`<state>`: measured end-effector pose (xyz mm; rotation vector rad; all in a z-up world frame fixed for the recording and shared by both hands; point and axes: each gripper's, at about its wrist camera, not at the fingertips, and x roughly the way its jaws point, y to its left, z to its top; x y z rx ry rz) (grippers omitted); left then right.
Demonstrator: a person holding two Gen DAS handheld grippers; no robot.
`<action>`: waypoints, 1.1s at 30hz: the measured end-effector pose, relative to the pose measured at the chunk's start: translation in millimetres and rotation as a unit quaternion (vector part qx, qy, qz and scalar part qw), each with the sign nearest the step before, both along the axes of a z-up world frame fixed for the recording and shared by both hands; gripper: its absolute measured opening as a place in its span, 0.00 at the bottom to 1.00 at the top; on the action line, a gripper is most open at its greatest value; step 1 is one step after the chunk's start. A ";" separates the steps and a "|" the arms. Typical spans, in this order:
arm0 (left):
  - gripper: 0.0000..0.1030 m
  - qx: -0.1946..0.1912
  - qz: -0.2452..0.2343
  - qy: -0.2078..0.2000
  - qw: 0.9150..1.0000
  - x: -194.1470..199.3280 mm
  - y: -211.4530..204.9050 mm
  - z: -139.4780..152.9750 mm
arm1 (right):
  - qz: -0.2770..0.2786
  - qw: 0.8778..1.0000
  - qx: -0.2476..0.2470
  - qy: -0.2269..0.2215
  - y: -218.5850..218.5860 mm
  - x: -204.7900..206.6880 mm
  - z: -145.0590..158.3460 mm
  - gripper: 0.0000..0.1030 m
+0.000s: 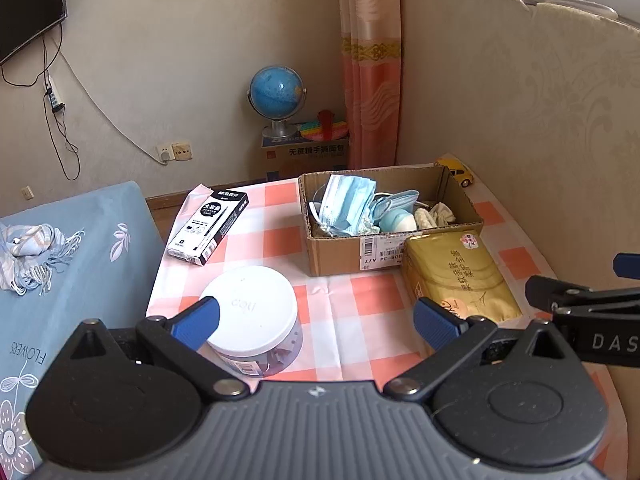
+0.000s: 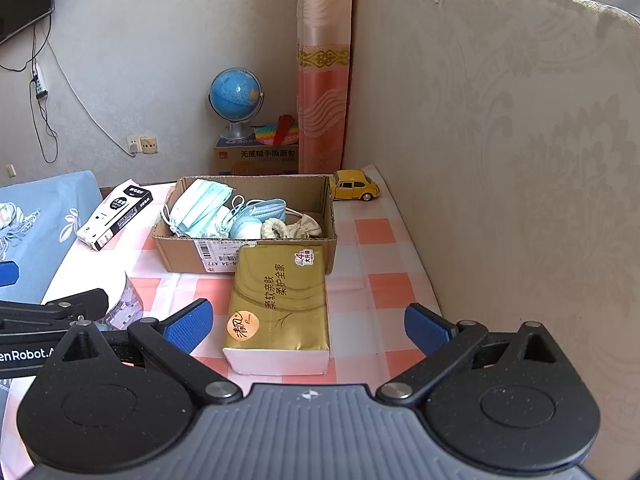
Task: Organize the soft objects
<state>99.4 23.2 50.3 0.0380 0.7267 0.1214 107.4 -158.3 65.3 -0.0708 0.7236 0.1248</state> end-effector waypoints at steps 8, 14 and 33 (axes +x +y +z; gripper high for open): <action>1.00 0.002 0.001 -0.002 1.000 -1.1 -0.9 1.3 | 0.000 1.000 0.002 -0.001 -0.8 -0.3 0.2 1.00; 0.99 0.002 0.002 -0.003 1.000 -2.0 -1.7 2.5 | 0.001 1.000 0.003 -0.003 -0.6 -1.4 1.5 1.00; 0.99 0.002 0.003 -0.004 1.000 -3.0 -3.3 4.0 | -0.001 1.000 0.005 -0.006 -2.2 -3.8 3.5 1.00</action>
